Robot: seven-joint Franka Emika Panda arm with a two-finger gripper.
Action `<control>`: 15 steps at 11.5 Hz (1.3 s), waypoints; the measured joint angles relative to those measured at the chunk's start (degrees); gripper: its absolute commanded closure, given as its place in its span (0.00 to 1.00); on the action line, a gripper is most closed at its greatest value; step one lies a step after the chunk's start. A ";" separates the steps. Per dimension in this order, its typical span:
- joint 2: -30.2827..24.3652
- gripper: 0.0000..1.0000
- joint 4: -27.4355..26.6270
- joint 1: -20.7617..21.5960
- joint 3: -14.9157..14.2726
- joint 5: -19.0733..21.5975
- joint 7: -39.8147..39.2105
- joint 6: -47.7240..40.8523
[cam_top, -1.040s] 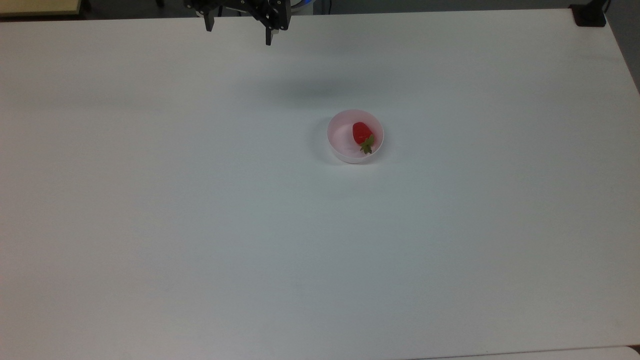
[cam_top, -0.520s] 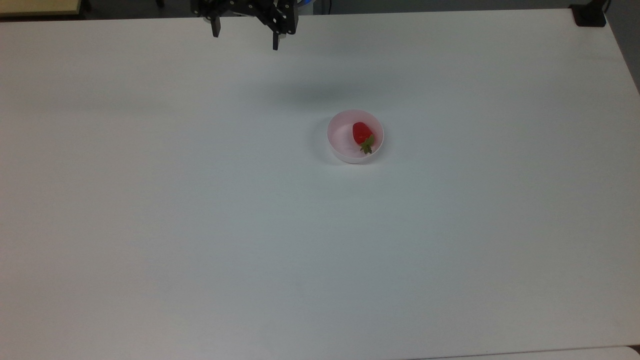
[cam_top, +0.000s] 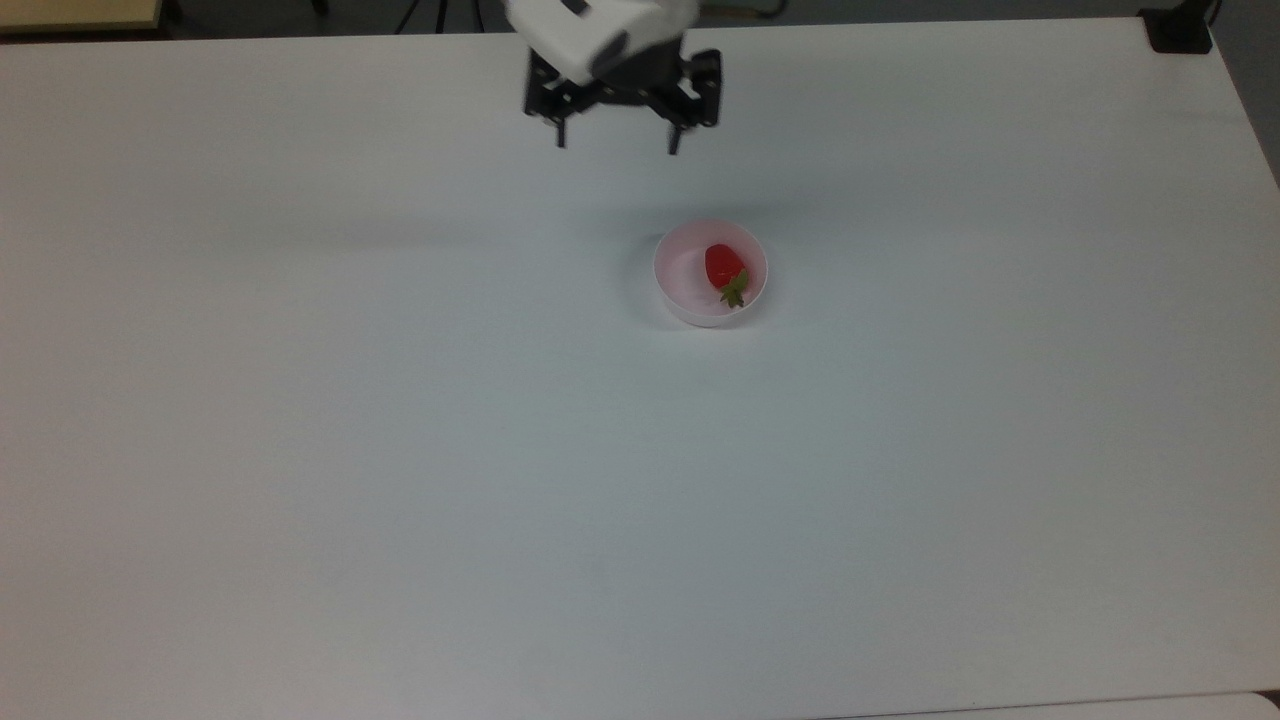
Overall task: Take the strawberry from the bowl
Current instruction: 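Move the open gripper over the pink bowl and lower it, then close the gripper on the red strawberry inside the bowl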
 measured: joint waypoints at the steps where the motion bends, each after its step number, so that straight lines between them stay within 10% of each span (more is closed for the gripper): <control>1: 1.70 0.00 -0.21 1.65 0.04 0.03 0.00 1.89; 15: 15.23 0.43 -6.12 8.56 0.15 0.03 0.00 16.46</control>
